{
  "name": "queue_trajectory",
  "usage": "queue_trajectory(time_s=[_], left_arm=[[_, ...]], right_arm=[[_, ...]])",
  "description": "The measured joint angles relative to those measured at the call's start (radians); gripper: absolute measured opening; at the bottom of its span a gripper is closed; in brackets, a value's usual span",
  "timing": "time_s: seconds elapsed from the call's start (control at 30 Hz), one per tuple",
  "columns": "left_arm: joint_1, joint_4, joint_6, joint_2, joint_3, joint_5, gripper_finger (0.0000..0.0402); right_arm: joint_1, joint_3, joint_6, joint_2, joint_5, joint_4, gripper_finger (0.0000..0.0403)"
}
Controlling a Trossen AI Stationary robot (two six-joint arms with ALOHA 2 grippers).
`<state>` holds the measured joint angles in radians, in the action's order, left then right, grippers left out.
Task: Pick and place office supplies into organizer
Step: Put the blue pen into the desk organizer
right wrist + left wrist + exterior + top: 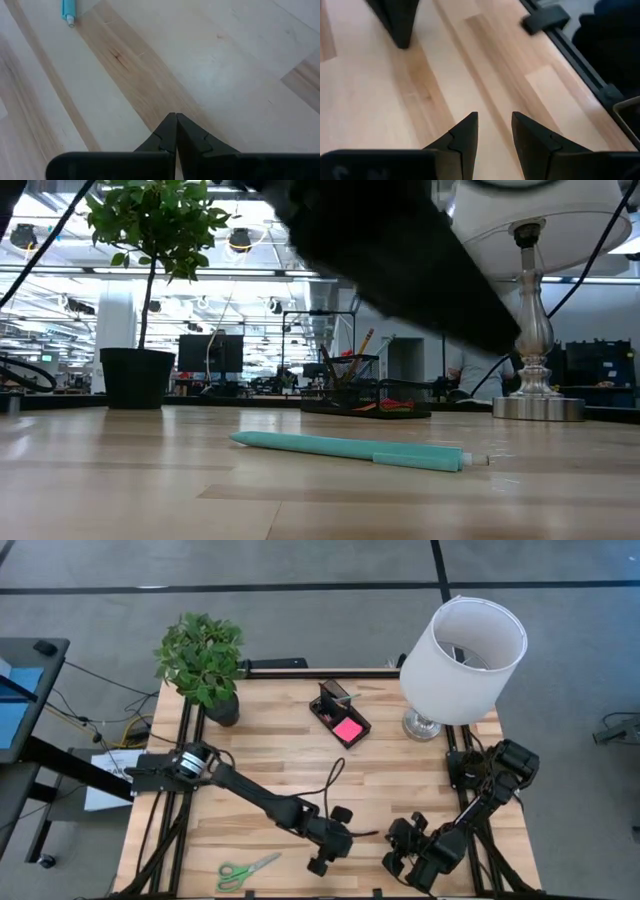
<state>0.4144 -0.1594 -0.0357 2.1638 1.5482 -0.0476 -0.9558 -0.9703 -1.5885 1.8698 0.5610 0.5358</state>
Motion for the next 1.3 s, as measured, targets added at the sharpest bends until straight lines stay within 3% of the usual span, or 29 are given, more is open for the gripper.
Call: queue_trajectory(time_s=[0.67,0.9,1.03,1.13,1.3], left_arm=[[-0.024,0.045,0.155,0.061,0.002,0.035,0.0112],[-0.024,0.01,0.188,0.068,0.0,0.105,0.0112],[-0.025,-0.001,0.2,0.065,0.005,0.053,0.0112],[-0.024,-0.154,0.192,0.065,0.089,0.04,0.0112],[-0.021,-0.387,0.124,0.061,0.27,0.123,0.0112]], right_arm=[[-0.001,0.0,0.002,0.0,-0.001,0.005,0.0],[-0.001,0.001,0.003,0.0,0.008,0.003,0.0],[-0.001,0.001,0.025,0.0,0.01,0.002,0.0],[0.0,0.001,0.027,0.0,0.011,0.003,0.0],[0.001,0.001,0.027,0.0,0.012,0.003,0.0]])
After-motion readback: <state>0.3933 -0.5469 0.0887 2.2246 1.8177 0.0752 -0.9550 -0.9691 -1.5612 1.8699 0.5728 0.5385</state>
